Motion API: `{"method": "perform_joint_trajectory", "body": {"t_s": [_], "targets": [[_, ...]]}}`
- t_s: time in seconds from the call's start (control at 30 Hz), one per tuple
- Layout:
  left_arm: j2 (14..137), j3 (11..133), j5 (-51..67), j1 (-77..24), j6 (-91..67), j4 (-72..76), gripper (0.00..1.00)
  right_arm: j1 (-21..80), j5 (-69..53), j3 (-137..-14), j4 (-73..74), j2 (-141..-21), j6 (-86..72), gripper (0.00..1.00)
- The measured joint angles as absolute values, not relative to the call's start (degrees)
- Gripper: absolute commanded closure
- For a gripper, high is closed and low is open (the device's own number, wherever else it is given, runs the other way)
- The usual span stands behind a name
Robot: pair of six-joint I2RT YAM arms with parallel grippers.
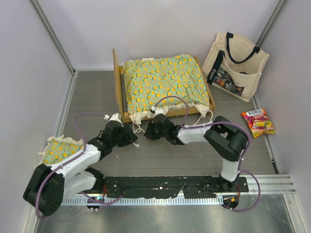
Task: Set up the pet bed
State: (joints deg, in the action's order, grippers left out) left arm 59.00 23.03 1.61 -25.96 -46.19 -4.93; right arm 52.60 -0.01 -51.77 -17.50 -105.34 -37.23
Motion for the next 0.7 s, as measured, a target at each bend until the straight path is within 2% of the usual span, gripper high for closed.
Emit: {"method": "perform_joint_trajectory", "body": {"t_s": [0.13, 0.33, 0.4, 0.5, 0.7], "targets": [[62.8, 24.0, -4.0, -32.3, -46.0, -7.6, 0.45, 52.6, 0.0, -51.8, -17.3, -105.0, -37.2, 0.99], [68.9, 27.1, -10.5, -33.8, -44.9, -9.0, 0.49, 52.6, 0.0, -51.8, -17.0, -103.5, -37.2, 0.99], [70.3, 28.0, -11.8, -33.9, -44.5, -9.1, 0.56, 52.6, 0.0, -51.8, -17.0, -103.4, -37.2, 0.99], [72.7, 29.7, -14.5, -34.8, -44.2, -9.9, 0.6, 52.6, 0.0, -51.8, -17.0, -103.4, -37.1, 0.99], [79.0, 35.1, -19.4, -38.1, -42.1, -12.8, 0.63, 52.6, -0.1, -51.8, -16.8, -103.1, -37.1, 0.99]]}}
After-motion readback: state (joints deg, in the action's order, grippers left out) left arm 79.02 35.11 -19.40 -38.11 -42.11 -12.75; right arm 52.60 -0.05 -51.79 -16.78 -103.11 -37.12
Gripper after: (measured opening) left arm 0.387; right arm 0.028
